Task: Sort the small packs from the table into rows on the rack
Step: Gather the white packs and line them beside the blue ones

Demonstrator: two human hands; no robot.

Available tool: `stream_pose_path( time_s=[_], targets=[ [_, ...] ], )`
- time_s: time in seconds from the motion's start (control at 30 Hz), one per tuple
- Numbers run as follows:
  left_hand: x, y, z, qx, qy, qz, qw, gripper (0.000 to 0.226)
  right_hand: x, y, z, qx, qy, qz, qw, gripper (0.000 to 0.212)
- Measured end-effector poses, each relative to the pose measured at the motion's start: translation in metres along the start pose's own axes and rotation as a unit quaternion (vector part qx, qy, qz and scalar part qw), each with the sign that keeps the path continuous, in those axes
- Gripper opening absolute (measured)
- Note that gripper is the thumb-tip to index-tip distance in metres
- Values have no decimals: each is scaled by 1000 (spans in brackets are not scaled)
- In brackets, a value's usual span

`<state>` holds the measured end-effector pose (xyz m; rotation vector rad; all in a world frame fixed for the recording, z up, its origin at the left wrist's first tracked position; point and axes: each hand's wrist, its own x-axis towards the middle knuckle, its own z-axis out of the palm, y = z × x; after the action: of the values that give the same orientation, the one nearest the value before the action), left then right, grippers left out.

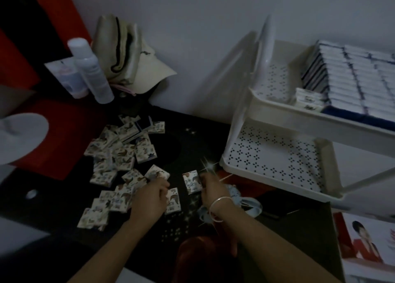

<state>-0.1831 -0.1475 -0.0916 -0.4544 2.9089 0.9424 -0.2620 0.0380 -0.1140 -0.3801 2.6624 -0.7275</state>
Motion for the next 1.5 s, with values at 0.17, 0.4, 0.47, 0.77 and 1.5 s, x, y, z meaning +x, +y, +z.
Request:
stream_pose_path(
  time_s=[0.17, 0.4, 0.47, 0.77, 1.5],
  targets=[
    [3, -13, 4, 134, -75, -4, 988, 37, 24, -15, 14, -147, -56, -32, 987, 65],
    [6, -19, 11, 141, -124, -8, 982, 46, 32, -20, 5, -228, -145, -28, 962, 49],
    [11, -19, 12, 150, -145, 5, 978, 53, 25, -18, 7, -206, -134, -18, 969, 54],
    [24, 0, 17, 199, -210, 39, 956, 54, -9, 9, 24, -68, -37, 89, 993, 84],
    [3, 226, -153, -386, -80, 179, 902, 38, -118, -59, -243, 178, 183, -113, 960, 40]
  ],
)
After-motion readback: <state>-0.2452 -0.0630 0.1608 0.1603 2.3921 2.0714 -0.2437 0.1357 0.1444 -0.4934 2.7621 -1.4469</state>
